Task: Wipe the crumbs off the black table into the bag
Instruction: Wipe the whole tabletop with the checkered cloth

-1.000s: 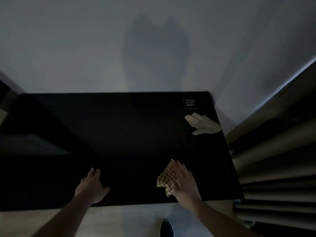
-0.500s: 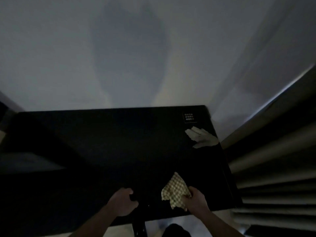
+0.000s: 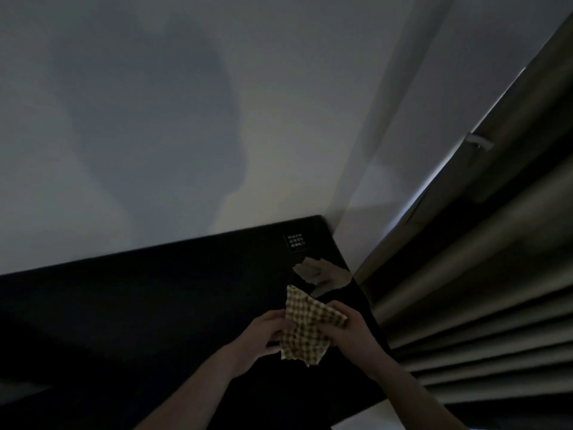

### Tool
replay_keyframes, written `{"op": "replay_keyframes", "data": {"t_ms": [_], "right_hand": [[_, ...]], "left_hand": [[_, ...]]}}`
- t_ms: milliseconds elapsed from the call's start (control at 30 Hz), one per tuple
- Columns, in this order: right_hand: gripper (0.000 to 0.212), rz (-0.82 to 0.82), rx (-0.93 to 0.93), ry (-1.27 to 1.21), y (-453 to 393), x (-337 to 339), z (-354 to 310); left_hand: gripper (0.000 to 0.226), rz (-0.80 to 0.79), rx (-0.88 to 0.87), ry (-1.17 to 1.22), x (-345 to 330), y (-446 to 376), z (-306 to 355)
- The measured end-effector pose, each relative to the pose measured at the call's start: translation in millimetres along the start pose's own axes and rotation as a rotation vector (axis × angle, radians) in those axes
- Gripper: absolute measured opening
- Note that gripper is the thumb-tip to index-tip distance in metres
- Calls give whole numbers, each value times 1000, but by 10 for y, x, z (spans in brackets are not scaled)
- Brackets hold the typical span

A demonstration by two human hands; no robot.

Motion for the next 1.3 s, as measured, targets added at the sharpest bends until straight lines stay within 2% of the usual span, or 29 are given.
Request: {"op": "replay_keyframes", "data": {"t_ms": [133, 200, 400, 533, 633, 767, 900, 967, 1067, 1133, 1167, 1300], "right_hand": [[23, 43, -51, -132, -339, 289, -7], [23, 57, -93, -155, -546, 427, 56], [22, 37, -156, -34, -1414, 755, 483], [23, -84, -190, 32, -2079, 864, 792], [25, -75, -180, 98, -2634, 1012, 914], [36, -18, -109, 130, -3286, 1151, 857], [52, -27, -19, 162, -3758, 1194, 854], [62, -109, 6, 254, -3861, 1154, 1005], [54, -259, 17, 397, -3752, 1044, 1167], [47, -289, 61, 442, -3618, 996, 1233], [48, -284, 91, 455, -3529, 983, 1279], [58, -193, 209, 619, -2922, 976, 1548]], "left_hand": [[36, 3, -41, 93, -84, -157, 323], [36, 43, -80, 116, -99, -279, 483], [24, 388, -106, 79, 24, -864, 899], [12, 525, -70, -78, 84, -1301, 1294], [6, 607, -80, -181, 170, -1580, 1645], [15, 695, -133, -185, 328, -1869, 2149], [55, 754, -156, -354, 407, -2050, 2466], [71, 740, -152, -618, 338, -2133, 2514], [67, 595, -26, -1037, 208, -2339, 2370], [69, 567, 54, -1086, 216, -2427, 2233], [70, 592, 37, -1074, 203, -2430, 2194], [67, 689, -146, -1068, -83, -2217, 1903]]}}
Point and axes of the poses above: each hand's wrist, its own y-axis away from the middle knuckle, its own x-axis out of the back of the hand, z = x × y, the point moved 7 cm from there along -y, towards the middle knuckle, and after that the axes turned 10 degrees about x, right-handed, at the moved point
